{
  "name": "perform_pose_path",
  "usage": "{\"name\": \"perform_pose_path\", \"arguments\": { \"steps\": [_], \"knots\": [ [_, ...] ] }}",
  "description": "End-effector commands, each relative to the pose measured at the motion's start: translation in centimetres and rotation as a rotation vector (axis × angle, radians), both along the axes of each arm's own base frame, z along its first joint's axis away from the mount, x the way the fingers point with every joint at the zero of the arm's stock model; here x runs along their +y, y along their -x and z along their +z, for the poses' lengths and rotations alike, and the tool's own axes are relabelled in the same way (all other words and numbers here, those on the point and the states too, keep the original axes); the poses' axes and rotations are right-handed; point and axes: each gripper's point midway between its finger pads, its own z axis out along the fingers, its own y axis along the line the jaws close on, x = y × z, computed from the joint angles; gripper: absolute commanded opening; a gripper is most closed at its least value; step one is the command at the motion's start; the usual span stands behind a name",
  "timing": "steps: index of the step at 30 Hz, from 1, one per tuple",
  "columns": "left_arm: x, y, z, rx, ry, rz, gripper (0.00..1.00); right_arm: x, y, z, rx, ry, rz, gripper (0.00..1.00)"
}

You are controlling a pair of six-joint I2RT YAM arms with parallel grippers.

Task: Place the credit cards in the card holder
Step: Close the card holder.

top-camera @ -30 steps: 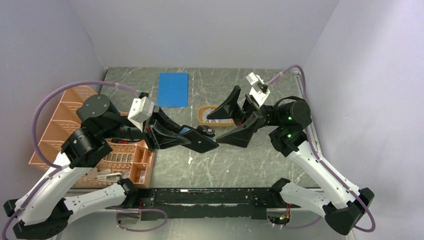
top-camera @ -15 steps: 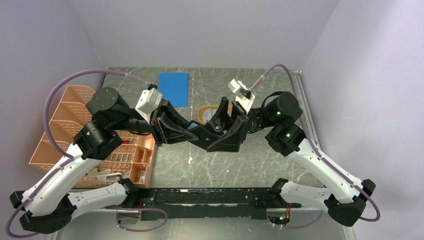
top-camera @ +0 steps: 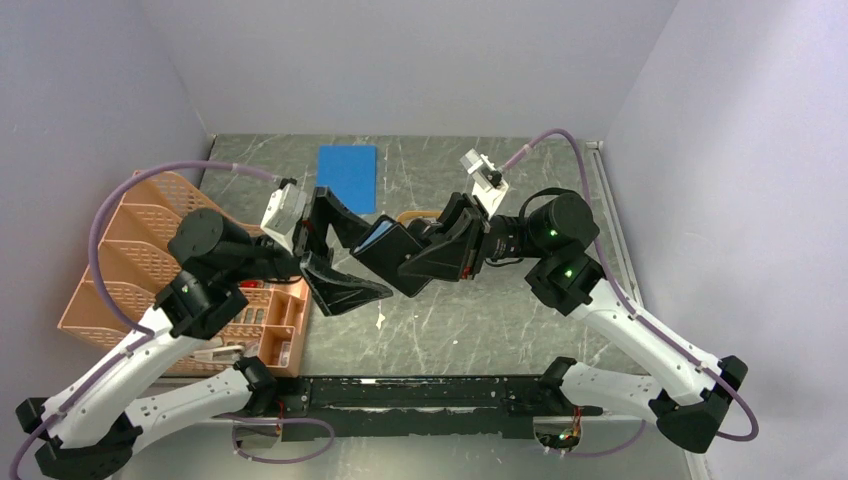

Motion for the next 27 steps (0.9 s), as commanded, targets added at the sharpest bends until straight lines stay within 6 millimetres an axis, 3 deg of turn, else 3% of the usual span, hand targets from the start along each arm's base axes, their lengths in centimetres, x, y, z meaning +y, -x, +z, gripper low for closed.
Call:
{"name": "perform_pose_path", "arguments": {
  "steps": [1,10,14,20,27],
  "knots": [
    [1.4,-1.1,2.0,0.035,0.183,0.119,0.90,-0.7,-0.9,3.2,0.014,-0.140,-0.100,0.04],
    [1.6,-3.6,1.4,0.175,0.331,0.206,0.81,-0.2,-3.2,3.2,0.113,-0.185,-0.193,0.01],
    [1.1,-4.2,1.4,0.197,0.341,0.210,0.74,-0.1,-3.4,2.9,0.126,-0.184,-0.195,0.01],
    [1.5,-4.4,1.7,0.229,0.406,0.209,0.73,-0.4,-3.6,2.8,0.117,-0.181,-0.228,0.01],
    [1.5,-4.1,1.6,0.243,0.429,0.182,0.35,-0.8,-3.7,2.6,0.136,-0.198,-0.243,0.00]
  ]
}}
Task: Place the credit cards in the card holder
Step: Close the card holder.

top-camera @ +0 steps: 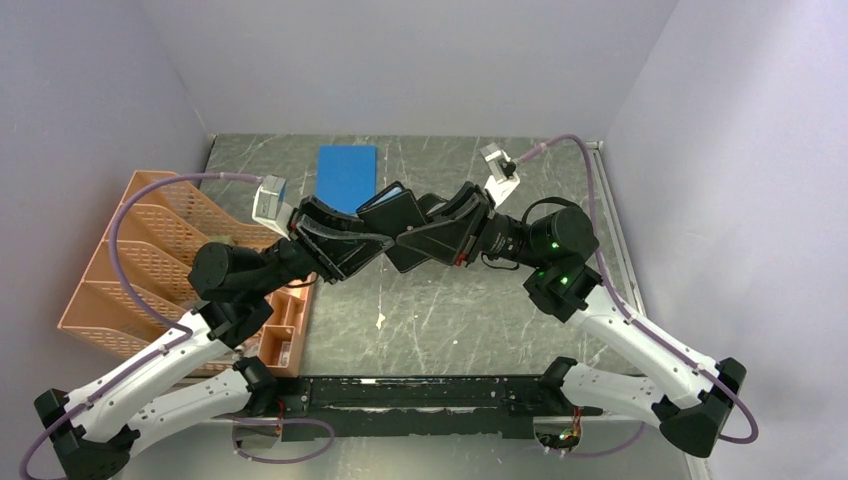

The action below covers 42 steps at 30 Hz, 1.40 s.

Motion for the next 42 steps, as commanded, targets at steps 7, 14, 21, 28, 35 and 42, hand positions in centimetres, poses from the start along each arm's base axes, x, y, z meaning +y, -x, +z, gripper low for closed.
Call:
{"name": "perform_pose_path", "arguments": {
  "steps": [7,14,21,28,35,42],
  "knots": [
    [1.2,0.2,1.7,-0.026,0.078,0.028,0.05,-0.9,0.8,1.1,-0.049,-0.028,-0.011,0.34],
    [1.7,0.3,1.0,-0.019,0.032,0.059,0.05,-3.7,-0.7,0.8,-0.172,0.143,-0.246,0.65],
    [1.0,2.3,1.0,-0.045,0.010,-0.065,0.05,-4.7,0.3,0.6,-0.247,0.243,-0.233,0.74],
    [1.1,4.4,3.1,-0.096,0.062,-0.181,0.05,-3.6,3.0,0.0,-0.255,0.213,-0.054,0.89],
    [1.6,4.9,4.8,-0.134,0.070,-0.169,0.05,-5.6,4.7,1.3,-0.292,0.166,-0.067,0.90],
    [2.2,6.0,7.2,-0.202,0.073,-0.178,0.05,-5.8,6.1,0.2,-0.244,0.133,-0.001,0.90]
  ]
}}
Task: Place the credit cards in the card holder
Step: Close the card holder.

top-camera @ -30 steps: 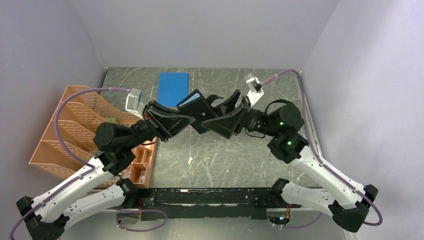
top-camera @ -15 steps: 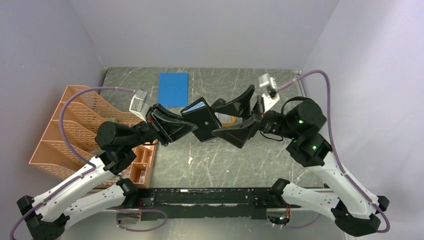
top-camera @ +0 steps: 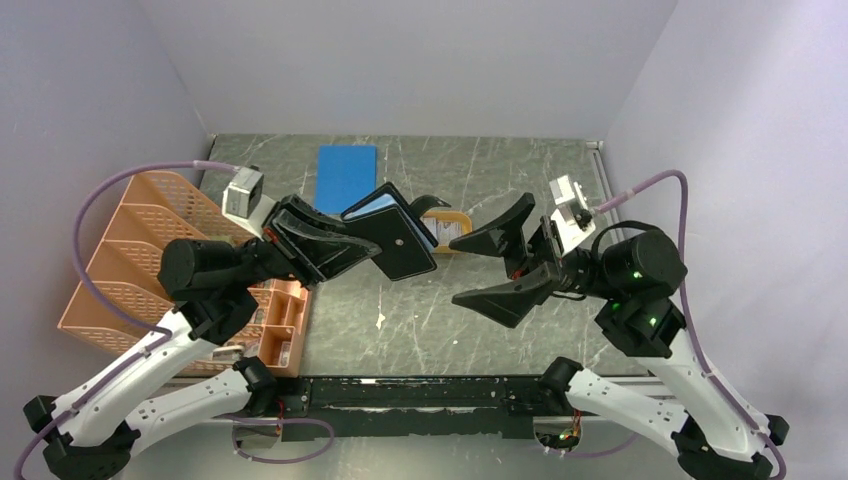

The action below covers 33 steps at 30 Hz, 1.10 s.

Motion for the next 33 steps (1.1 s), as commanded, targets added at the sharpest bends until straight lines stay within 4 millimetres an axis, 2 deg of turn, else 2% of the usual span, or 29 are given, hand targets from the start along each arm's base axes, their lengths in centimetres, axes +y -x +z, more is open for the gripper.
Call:
{"name": "perform_pose_path", "arguments": {
  "steps": [1,8,14,20,27,30,33],
  "knots": [
    [1.3,2.1,3.3,-0.114,0.051,-0.037,0.05,0.8,1.0,-0.7,0.051,-0.036,0.100,0.90],
    [0.9,3.0,3.7,-0.122,0.063,-0.112,0.05,2.1,1.5,1.8,0.048,-0.180,0.238,0.89],
    [0.5,2.3,3.0,-0.076,0.054,-0.115,0.05,2.4,0.9,3.3,0.033,-0.221,0.223,0.89],
    [0.0,1.5,2.6,-0.046,0.038,-0.095,0.05,2.4,0.4,3.4,0.028,-0.216,0.186,0.84],
    [-0.3,0.0,2.1,0.003,0.022,-0.030,0.05,2.3,0.8,3.5,0.022,-0.210,0.202,0.89],
    [-0.4,-0.4,2.1,0.020,0.024,-0.012,0.05,2.8,-0.1,3.5,0.053,-0.201,0.173,0.80],
    [-0.5,-0.8,1.9,0.035,0.021,-0.004,0.05,3.2,-0.5,3.6,0.076,-0.201,0.176,0.57]
  ]
}}
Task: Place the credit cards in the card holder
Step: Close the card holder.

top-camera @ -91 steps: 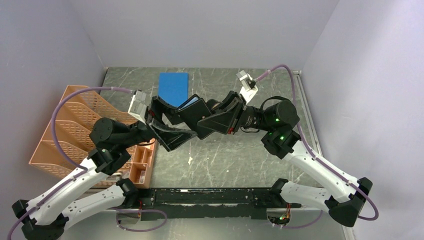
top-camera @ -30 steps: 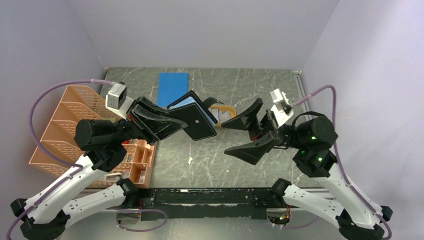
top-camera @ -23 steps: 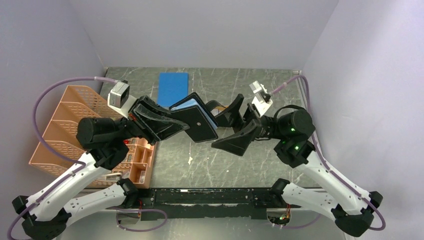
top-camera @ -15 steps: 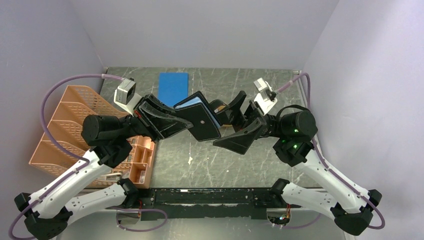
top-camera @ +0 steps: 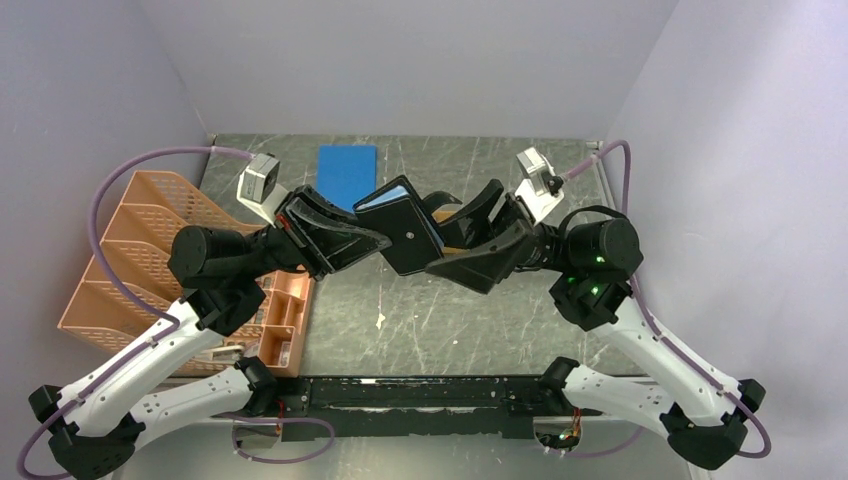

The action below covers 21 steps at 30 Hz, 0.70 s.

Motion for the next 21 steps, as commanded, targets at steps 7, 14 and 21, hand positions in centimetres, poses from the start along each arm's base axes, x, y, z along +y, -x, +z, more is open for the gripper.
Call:
{"name": "perform_pose_path", "arguments": {
  "steps": [7,14,21],
  "knots": [
    [0.0,-0.6,0.2,0.022,0.024,0.020,0.36,0.6,-1.0,0.9,0.069,-0.015,-0.012,0.05],
    [-0.2,0.0,-0.6,0.004,0.027,-0.019,0.65,1.2,-1.8,0.6,0.150,-0.006,-0.009,0.00],
    [-0.2,-1.0,-1.3,0.022,0.002,0.038,0.08,1.5,-2.5,0.2,0.162,0.015,-0.034,0.05]
  ]
}}
